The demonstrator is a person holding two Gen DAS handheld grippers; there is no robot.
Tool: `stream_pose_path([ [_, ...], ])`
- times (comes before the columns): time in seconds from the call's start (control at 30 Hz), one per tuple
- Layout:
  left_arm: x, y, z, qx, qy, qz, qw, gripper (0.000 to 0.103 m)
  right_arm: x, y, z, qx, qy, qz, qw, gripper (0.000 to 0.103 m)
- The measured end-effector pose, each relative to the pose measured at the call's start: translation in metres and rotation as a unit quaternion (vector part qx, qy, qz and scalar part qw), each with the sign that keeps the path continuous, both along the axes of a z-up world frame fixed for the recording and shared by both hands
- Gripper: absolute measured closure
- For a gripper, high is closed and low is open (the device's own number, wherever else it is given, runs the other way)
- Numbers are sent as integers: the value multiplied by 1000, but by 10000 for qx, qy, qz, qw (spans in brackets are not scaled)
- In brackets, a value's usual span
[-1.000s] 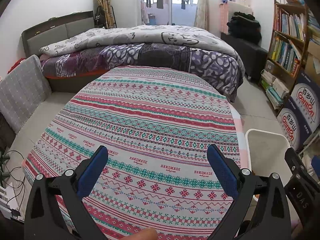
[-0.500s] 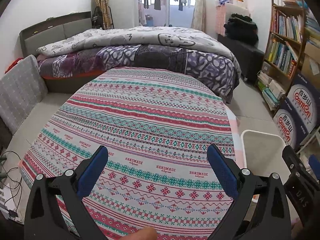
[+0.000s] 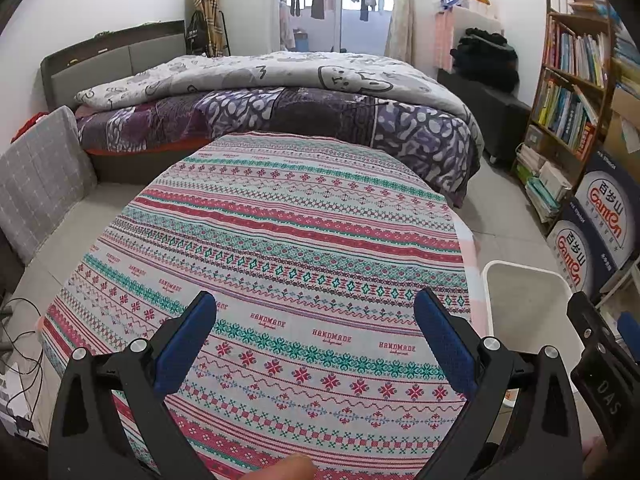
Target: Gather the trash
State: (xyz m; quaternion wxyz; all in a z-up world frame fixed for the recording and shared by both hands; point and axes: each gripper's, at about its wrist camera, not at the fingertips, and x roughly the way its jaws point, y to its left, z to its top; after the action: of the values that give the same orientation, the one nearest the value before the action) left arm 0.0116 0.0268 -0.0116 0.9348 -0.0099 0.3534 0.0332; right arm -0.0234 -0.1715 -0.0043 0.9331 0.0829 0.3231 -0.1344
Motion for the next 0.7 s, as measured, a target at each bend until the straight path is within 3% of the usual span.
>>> stream_pose_path([
  [0.7, 0, 1, -2, -6, 12, 36, 10000, 7, 1, 2, -4, 26, 81, 19, 10000, 7],
])
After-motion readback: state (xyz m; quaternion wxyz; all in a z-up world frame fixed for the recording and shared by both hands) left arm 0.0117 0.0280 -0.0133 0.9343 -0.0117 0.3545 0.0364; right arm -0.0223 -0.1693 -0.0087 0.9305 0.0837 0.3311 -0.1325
